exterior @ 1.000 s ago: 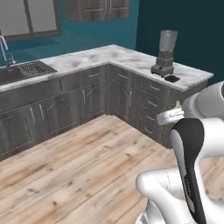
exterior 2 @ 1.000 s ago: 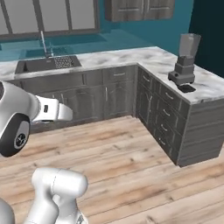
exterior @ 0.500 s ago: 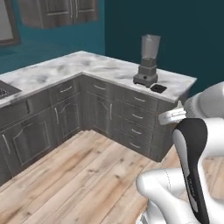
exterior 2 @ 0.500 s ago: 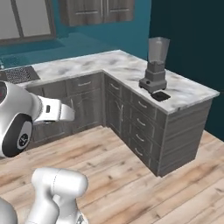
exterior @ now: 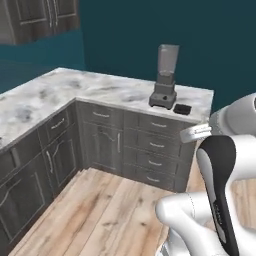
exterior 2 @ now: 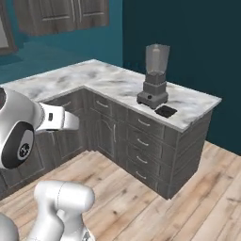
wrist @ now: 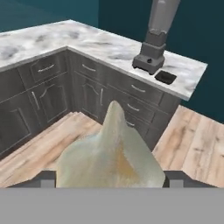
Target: Grab the garlic and lime from the fridge, place them in the blender, close the lid, and turn on the blender to create a marinade.
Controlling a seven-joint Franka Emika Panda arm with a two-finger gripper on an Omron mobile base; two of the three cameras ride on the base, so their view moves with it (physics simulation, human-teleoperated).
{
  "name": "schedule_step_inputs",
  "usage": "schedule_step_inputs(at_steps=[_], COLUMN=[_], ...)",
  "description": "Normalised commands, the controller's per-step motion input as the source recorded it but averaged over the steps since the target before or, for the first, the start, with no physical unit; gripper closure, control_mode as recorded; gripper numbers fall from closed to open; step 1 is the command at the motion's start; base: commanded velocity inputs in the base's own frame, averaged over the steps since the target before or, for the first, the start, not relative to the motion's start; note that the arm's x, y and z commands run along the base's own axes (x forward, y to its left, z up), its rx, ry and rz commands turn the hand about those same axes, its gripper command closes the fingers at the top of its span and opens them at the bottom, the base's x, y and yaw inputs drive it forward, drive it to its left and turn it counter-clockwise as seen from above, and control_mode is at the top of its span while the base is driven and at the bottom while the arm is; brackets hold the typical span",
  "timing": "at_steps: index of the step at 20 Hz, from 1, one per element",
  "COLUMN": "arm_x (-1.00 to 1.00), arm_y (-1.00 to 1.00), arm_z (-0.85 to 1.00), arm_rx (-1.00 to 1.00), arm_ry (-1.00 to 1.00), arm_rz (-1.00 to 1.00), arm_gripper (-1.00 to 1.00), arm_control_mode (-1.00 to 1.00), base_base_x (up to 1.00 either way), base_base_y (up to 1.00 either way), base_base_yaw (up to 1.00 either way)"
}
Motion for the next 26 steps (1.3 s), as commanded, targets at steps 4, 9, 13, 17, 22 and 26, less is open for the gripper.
schedule_step_inputs(at_steps=[4, 9, 13, 17, 22, 26], arm_x=[0.00, 0.00, 0.00, 0.00, 0.00, 0.00], arm_y=[0.00, 0.00, 0.00, 0.00, 0.00, 0.00], arm_z=[0.00, 0.00, 0.00, 0.00, 0.00, 0.00], arm_rx=[0.00, 0.00, 0.00, 0.00, 0.00, 0.00], arm_ry=[0.00, 0.00, 0.00, 0.00, 0.00, 0.00], arm_rz=[0.00, 0.00, 0.00, 0.00, 0.00, 0.00], arm_gripper=[1.00, 1.00, 1.00, 1.00, 1.00, 1.00], arm_control_mode=[1.00, 1.00, 1.00, 1.00, 1.00, 1.00], base_base_x=[1.00, 1.00, 1.00, 1.00, 0.71, 0.32], base_base_y=[0.62, 0.21, 0.00, 0.05, 0.12, 0.09], base_base_yaw=[-0.55, -0.43, -0.45, -0.47, -0.28, -0.14])
